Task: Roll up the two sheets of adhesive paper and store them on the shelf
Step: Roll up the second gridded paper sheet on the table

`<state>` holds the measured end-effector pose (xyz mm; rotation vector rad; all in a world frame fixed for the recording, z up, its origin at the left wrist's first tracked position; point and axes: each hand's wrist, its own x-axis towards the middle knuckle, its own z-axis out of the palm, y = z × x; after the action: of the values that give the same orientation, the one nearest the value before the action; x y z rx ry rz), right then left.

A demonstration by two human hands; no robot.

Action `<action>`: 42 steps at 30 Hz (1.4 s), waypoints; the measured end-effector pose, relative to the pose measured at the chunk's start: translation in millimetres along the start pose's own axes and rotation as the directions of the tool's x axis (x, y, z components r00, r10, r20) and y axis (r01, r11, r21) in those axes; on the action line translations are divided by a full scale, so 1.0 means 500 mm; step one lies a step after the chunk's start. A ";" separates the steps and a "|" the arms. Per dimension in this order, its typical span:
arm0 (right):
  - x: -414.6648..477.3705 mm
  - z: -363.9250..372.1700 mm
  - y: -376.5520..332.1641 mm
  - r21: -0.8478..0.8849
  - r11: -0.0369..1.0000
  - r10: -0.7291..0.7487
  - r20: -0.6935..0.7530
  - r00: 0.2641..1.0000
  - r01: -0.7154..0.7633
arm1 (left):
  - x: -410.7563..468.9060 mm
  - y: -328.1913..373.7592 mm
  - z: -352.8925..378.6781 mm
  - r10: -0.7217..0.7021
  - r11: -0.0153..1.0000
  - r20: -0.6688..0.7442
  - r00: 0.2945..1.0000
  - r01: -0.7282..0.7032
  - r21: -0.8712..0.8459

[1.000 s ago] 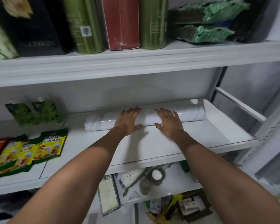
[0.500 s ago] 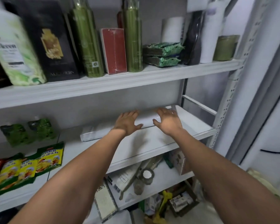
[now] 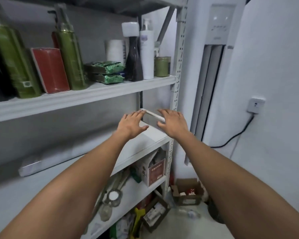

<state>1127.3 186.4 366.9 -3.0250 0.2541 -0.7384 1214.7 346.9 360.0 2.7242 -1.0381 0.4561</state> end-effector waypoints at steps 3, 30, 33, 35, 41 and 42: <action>-0.039 -0.034 0.056 -0.042 0.997 0.060 -0.008 0.998 -0.061 | 0.014 0.068 0.008 0.058 0.998 -0.007 0.998 -0.058 -0.028; -0.485 -0.228 -0.076 -0.289 0.749 0.585 -0.133 0.800 -0.596 | -0.190 0.231 -0.050 0.599 0.785 -0.035 0.800 -0.596 -0.167; -0.556 -0.275 -0.103 -0.323 0.692 0.630 -0.169 0.758 -0.646 | -0.236 0.276 -0.080 0.650 0.737 -0.047 0.759 -0.644 -0.206; -0.594 -0.301 -0.110 -0.335 0.661 0.653 -0.184 0.735 -0.672 | -0.258 0.307 -0.100 0.665 0.715 -0.065 0.744 -0.659 -0.232; -0.769 -0.404 -0.140 -0.356 0.519 0.735 -0.280 0.618 -0.778 | -0.375 0.451 -0.146 0.778 0.558 -0.135 0.614 -0.773 -0.301; -0.804 -0.418 -0.149 -0.363 0.495 0.745 -0.291 0.600 -0.790 | -0.402 0.475 -0.151 0.796 0.530 -0.141 0.589 -0.791 -0.306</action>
<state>691.1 329.2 373.6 -2.6902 1.8940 -0.7736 896.6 316.8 376.3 1.7927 -2.1344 0.3148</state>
